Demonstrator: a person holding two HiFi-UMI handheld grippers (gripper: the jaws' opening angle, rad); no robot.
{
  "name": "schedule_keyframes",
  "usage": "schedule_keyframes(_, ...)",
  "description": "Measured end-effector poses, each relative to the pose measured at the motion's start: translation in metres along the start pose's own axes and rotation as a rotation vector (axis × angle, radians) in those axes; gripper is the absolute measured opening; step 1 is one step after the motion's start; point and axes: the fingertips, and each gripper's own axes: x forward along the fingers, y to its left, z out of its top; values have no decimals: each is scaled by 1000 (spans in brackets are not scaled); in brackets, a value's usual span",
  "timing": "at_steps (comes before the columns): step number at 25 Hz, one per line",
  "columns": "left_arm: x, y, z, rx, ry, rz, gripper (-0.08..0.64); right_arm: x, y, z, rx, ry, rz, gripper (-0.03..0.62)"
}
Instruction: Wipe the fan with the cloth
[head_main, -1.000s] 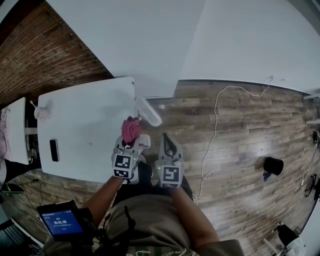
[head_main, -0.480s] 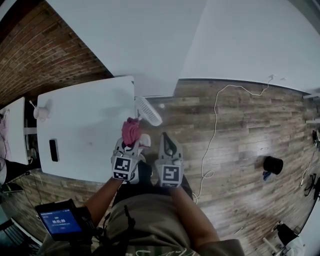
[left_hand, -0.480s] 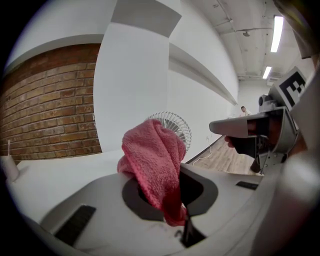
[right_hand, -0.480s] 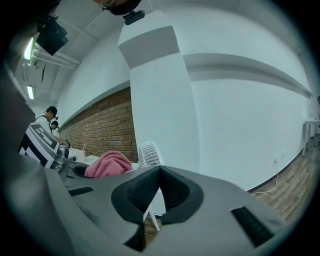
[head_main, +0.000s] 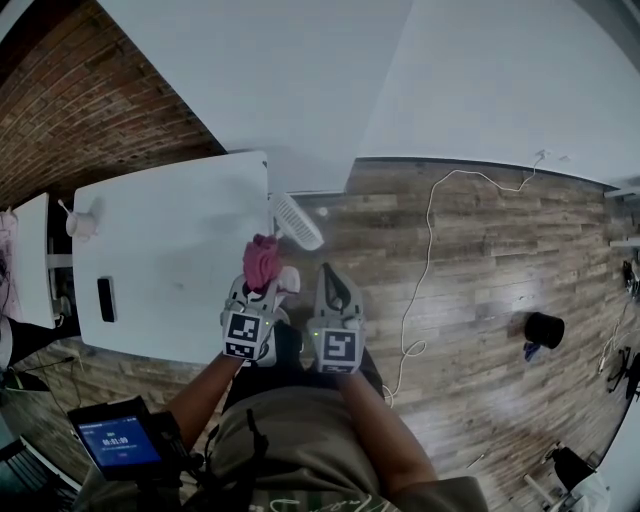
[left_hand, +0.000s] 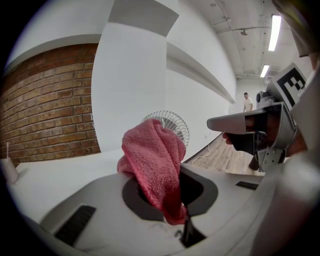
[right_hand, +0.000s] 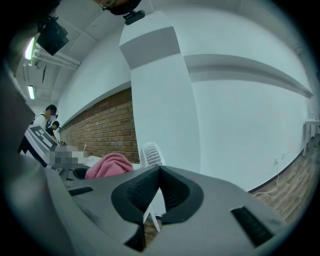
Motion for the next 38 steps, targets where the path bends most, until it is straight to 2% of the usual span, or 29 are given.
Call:
schedule_keyframes(11,-2,-1,-16,-30,26,3,52,-3,-3,-1,-4,-15,-3,0)
schedule_keyframes(23,-3,-2,-29,-58,8,13,52,-10,-13,-6,-1,-5,-29,0)
schedule_keyframes(27,-6,-10,-28,-61,18,-6,52,-11,-10,-9,-6,-7,-27,1)
schedule_keyframes(33,-6,-12,-49,-87,49,2,52,-11,-10,-9,-12,0,-26,0)
schedule_keyframes(38,-7,-15,-51,-67,16,-30,52,-12,-10,-7,0,3,-24,0)
